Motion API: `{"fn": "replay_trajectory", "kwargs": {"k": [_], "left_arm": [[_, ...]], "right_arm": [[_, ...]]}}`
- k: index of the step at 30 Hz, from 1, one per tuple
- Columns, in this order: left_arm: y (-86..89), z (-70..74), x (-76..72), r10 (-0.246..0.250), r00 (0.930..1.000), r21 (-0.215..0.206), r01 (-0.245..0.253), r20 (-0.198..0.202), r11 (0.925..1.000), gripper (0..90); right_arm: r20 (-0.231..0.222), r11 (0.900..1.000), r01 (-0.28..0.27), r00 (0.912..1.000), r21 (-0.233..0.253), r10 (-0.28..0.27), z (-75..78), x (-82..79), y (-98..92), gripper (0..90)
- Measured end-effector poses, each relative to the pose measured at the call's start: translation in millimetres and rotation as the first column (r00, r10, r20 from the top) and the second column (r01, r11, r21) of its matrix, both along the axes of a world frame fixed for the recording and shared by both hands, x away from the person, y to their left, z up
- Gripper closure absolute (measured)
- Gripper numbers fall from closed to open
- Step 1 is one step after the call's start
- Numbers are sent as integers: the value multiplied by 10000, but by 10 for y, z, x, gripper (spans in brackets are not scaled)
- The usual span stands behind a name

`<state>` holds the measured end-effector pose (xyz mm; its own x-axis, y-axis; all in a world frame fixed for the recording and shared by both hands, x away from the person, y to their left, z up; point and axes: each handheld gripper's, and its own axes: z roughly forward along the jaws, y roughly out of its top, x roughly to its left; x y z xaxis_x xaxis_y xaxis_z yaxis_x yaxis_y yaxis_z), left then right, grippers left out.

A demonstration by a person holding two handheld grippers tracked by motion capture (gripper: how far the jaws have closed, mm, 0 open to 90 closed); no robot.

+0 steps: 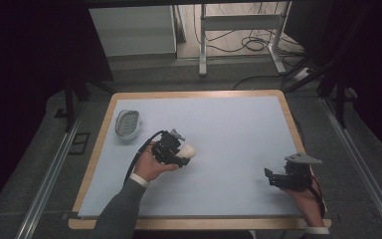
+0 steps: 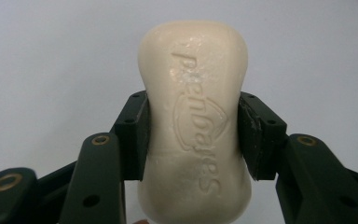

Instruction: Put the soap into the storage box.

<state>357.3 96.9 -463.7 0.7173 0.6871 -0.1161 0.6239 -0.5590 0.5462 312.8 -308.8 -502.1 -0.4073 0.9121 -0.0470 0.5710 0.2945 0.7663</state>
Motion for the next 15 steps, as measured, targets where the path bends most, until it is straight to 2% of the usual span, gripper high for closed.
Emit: {"fn": "replay_trajectory", "kwargs": {"k": [15], "left_arm": [[218,36,108,634,9980,-49,-634,77,9980,497]], "right_arm": [[-8,10000,13,10000,-31,-13,-8,1,1,84]]}}
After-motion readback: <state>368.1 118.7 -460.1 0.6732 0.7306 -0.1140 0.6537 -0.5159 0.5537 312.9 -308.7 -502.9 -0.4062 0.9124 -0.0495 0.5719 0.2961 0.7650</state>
